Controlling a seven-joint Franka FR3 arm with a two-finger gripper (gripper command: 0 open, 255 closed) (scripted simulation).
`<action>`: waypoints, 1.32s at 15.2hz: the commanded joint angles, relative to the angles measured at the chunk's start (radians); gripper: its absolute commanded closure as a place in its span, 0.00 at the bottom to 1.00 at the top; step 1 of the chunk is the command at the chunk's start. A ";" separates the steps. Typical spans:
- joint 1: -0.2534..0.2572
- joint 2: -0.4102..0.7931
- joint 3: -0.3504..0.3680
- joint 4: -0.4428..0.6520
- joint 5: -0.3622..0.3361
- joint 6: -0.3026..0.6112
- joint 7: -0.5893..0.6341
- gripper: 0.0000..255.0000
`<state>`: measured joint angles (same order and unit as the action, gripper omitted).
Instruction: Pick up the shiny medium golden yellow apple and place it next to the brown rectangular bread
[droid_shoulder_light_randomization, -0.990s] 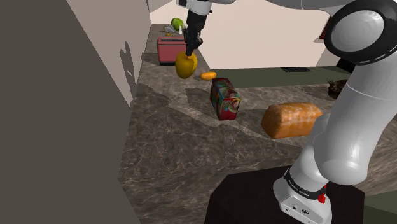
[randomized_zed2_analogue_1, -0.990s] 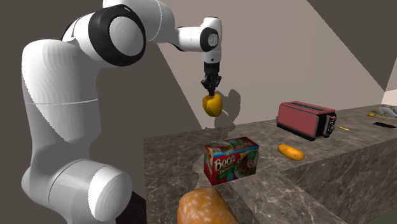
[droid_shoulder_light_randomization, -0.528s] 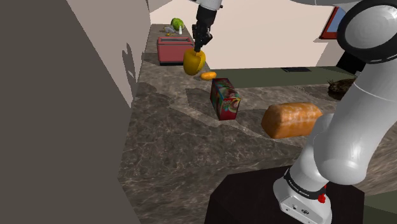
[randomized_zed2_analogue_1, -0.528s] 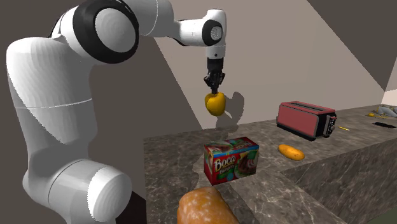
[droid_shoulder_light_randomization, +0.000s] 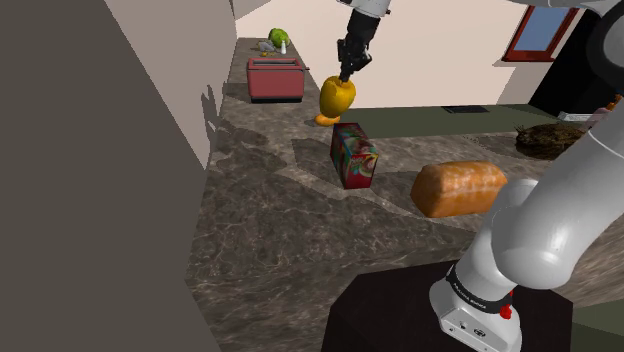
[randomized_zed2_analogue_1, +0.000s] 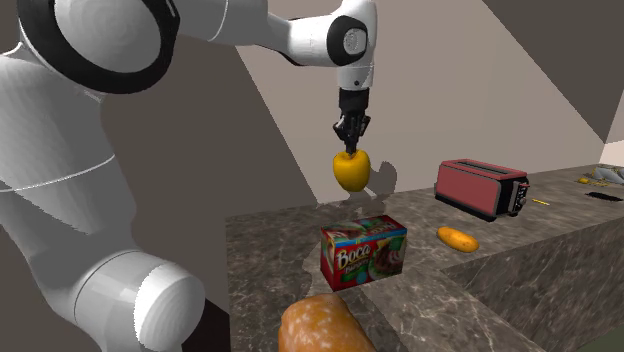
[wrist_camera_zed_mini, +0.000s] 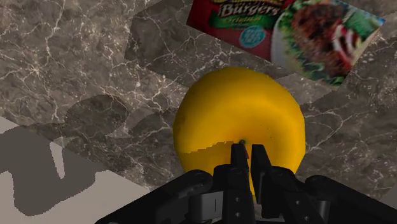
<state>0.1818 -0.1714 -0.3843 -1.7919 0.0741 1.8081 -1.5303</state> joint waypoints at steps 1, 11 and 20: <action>-0.018 -0.057 -0.016 -0.058 -0.019 0.001 -0.031 1.00; -0.107 -0.211 -0.129 -0.162 -0.088 -0.048 -0.206 1.00; -0.176 -0.269 -0.266 -0.156 -0.141 -0.111 -0.395 1.00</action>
<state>0.0133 -0.4335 -0.6359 -1.9464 -0.0601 1.7025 -1.9031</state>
